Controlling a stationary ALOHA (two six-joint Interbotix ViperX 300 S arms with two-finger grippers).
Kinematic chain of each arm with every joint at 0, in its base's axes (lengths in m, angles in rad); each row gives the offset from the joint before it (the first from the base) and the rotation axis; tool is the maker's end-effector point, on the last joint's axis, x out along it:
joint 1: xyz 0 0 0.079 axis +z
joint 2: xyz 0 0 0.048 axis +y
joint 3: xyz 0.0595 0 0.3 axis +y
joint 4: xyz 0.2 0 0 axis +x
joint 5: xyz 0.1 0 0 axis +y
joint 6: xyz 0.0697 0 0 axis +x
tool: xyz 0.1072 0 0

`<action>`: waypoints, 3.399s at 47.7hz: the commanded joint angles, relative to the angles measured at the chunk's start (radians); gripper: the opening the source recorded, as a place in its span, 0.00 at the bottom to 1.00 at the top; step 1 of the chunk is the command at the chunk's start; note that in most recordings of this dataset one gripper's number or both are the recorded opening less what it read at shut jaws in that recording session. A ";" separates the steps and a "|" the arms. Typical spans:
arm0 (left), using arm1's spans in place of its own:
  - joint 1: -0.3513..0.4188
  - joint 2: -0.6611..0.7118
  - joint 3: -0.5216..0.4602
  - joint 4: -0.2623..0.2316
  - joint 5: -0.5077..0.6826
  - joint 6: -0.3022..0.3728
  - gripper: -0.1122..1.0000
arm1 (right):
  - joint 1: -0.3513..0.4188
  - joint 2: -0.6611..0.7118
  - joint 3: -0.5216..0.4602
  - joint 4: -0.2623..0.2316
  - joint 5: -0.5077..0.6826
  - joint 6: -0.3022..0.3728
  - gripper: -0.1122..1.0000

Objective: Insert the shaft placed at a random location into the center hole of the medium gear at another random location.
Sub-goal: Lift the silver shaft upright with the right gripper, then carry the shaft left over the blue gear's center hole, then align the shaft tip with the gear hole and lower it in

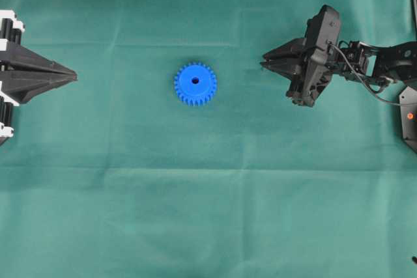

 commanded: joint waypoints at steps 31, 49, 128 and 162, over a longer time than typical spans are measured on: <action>0.000 0.006 -0.025 0.002 0.008 -0.002 0.10 | -0.003 -0.290 -0.106 -0.003 0.319 0.008 0.22; 0.000 0.008 -0.025 0.002 0.011 -0.002 0.10 | 0.005 -0.268 -0.129 -0.002 0.318 0.012 0.22; 0.002 0.003 -0.025 0.002 0.015 -0.003 0.10 | 0.132 0.144 -0.491 0.017 0.261 0.015 0.22; 0.002 0.005 -0.025 0.002 0.015 -0.003 0.10 | 0.132 0.101 -0.488 0.025 0.253 0.012 0.22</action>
